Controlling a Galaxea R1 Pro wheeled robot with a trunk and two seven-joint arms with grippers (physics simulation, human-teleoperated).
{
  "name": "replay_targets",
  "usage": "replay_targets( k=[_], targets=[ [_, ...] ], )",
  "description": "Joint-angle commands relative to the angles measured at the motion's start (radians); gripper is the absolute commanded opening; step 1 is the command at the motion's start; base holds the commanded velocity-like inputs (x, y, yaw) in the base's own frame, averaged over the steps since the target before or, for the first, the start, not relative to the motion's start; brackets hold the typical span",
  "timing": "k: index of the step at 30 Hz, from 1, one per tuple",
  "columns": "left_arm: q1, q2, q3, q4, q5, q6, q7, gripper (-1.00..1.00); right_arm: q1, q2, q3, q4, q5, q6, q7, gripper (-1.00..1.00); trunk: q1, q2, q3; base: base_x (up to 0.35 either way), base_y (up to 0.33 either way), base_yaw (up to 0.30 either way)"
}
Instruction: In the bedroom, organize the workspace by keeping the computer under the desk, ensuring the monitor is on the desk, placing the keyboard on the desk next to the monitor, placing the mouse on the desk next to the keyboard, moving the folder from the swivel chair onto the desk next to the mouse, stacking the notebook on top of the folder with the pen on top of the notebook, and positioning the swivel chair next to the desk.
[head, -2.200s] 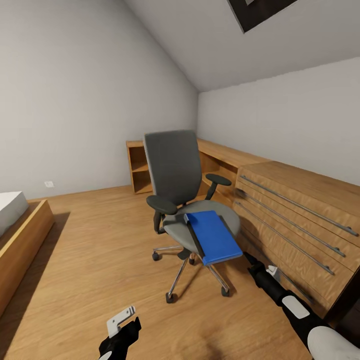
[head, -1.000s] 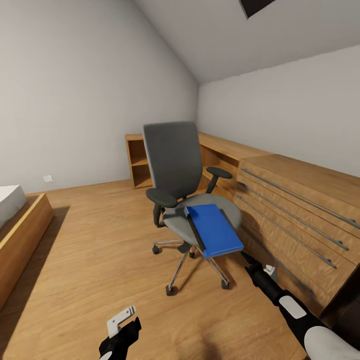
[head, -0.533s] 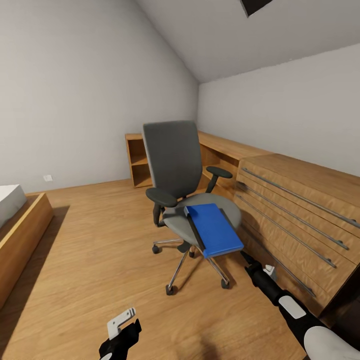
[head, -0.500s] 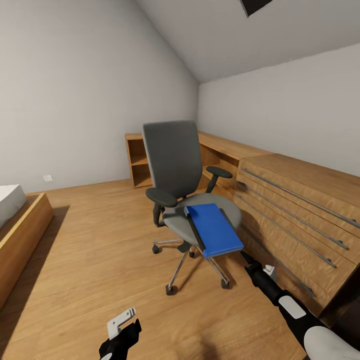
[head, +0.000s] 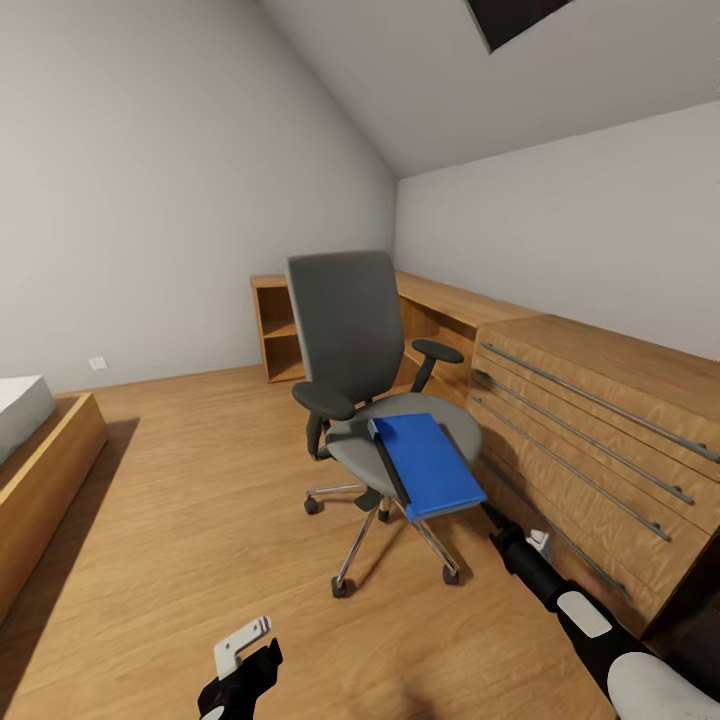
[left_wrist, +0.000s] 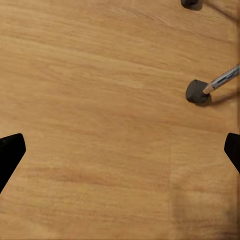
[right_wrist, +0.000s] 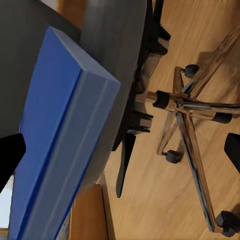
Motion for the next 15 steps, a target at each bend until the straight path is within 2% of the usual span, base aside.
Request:
replay_targets(
  k=[1, 5, 15],
  targets=[
    [0.0, 0.0, -0.002, -0.002, 0.004, 0.004, 0.006, 1.0, -0.001, 0.0, -0.002, 0.001, -0.008, 0.009, 0.002, 1.0, -0.001, 0.0, 0.003, 0.0, 0.0, 0.0],
    [0.0, 0.0, -0.002, -0.002, 0.004, 0.003, 0.007, 1.0, -0.001, 0.0, -0.002, 0.001, -0.008, 0.007, 0.002, 1.0, -0.009, 0.014, 0.017, 0.0, 0.0, 0.0],
    [0.0, -0.001, -0.003, 0.018, 0.006, 0.003, 0.005, 1.0, -0.001, 0.0, -0.002, 0.001, -0.008, -0.017, 0.002, 1.0, -0.009, 0.014, 0.017, 0.0, 0.0, 0.0]
  ],
)
